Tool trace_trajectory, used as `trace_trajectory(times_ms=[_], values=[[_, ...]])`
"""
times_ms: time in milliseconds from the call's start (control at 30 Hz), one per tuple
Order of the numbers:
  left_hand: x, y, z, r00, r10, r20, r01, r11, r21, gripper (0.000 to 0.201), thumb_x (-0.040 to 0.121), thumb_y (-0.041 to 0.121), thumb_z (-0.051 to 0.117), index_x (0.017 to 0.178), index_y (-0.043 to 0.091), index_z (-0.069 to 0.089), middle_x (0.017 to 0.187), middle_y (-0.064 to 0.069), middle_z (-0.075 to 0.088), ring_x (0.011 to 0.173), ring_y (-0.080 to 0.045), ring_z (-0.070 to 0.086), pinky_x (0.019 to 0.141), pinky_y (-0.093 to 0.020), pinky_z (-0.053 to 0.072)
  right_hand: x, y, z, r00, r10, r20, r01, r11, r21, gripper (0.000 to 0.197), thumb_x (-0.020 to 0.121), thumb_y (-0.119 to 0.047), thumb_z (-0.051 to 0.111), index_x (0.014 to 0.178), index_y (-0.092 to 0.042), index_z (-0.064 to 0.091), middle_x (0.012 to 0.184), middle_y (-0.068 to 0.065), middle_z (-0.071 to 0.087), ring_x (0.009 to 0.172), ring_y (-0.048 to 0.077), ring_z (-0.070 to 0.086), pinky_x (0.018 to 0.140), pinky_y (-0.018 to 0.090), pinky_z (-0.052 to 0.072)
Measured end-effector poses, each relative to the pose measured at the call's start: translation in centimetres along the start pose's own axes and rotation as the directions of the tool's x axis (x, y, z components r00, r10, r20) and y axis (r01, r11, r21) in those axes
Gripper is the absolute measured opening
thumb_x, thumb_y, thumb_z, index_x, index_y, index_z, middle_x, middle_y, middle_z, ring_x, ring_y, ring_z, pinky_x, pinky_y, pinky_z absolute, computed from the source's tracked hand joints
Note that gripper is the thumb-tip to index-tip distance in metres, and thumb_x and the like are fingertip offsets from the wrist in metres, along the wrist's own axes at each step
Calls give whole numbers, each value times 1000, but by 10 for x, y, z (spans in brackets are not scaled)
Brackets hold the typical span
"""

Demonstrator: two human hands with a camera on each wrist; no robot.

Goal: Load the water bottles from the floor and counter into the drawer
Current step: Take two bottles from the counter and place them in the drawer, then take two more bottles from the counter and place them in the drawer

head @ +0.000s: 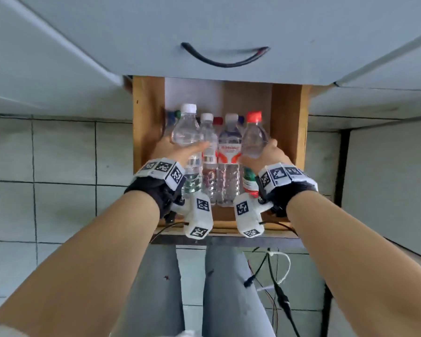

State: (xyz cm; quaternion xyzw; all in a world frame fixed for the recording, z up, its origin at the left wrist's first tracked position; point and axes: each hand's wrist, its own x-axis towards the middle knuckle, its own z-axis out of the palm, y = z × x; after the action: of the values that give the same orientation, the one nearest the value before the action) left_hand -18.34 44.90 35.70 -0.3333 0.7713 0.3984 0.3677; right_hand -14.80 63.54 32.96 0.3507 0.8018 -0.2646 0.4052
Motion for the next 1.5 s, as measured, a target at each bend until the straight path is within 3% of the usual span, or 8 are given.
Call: trace_trajectory(times_ms=[533, 667, 966, 1100, 1200, 1300, 1400, 1500], values=[[-25, 30, -6, 990, 119, -75, -105, 980, 170, 83, 69, 29, 74, 140, 14, 34, 133, -6, 43, 121, -26, 48, 100, -36, 41, -37, -7, -31, 985, -153, 75, 145, 985, 96, 44, 89, -18, 46, 132, -10, 45, 136, 14, 48, 122, 31, 48, 101, 41, 43], [-80, 75, -11, 961, 258, 97, -263, 964, 42, 23, 82, 20, 60, 103, 11, 64, 97, -5, 64, 98, -24, 59, 89, -38, 48, -86, -20, -71, 971, -236, -24, 230, 910, 344, 40, 88, -27, 51, 126, -14, 52, 112, 2, 59, 106, 21, 56, 95, 36, 47], [-207, 182, -50, 757, 488, 435, -487, 865, -121, 19, 87, 21, 54, 69, 19, 59, 76, 0, 62, 70, -13, 59, 64, -24, 37, -197, -31, -200, 862, -380, -335, 507, 667, 547, 24, 86, -16, 54, 65, -22, 62, 38, -8, 57, 36, 0, 49, 48, 17, 42], [-232, 222, -81, 817, 544, 191, -471, 822, -321, 7, 84, 26, 60, 82, 21, 56, 82, 1, 60, 74, -12, 62, 69, -27, 45, -223, -56, -260, 750, -335, -571, 654, 501, 566, 11, 85, -10, 55, 79, -18, 60, 58, -2, 54, 48, 9, 49, 53, 23, 42], [-238, 244, -93, 852, 517, -86, -488, 722, -491, 59, 72, 26, 73, 120, 15, 40, 110, -1, 54, 94, -12, 58, 84, -34, 52, -220, -89, -297, 690, -267, -673, 710, 435, 555, 38, 74, -22, 65, 110, -13, 53, 80, -2, 53, 71, 16, 56, 69, 35, 49], [-244, 267, -103, 745, 589, -312, -661, 589, -465, 94, 60, 19, 82, 133, 17, 24, 138, -8, 36, 120, -19, 46, 100, -29, 42, -215, -121, -332, 626, -228, -746, 753, 424, 503, 76, 67, -30, 73, 133, -18, 37, 126, 7, 46, 116, 23, 51, 100, 42, 45], [-250, 290, -109, 623, 720, -307, -765, 479, -431, 98, 62, 9, 81, 139, 19, 21, 139, -1, 39, 121, -12, 45, 84, -4, 43, -210, -148, -360, 612, -243, -752, 768, 407, 494, 97, 67, -24, 78, 144, -14, 19, 149, 11, 28, 136, 23, 34, 111, 39, 33], [-249, 302, -113, 572, 775, -270, -797, 446, -407, 90, 57, 9, 83, 134, 18, 37, 127, 1, 56, 111, -9, 54, 98, -21, 45, -199, -168, -369, 618, -303, -725, 774, 393, 496, 104, 55, -26, 83, 140, -11, 26, 142, 13, 43, 128, 25, 47, 106, 43, 41]])
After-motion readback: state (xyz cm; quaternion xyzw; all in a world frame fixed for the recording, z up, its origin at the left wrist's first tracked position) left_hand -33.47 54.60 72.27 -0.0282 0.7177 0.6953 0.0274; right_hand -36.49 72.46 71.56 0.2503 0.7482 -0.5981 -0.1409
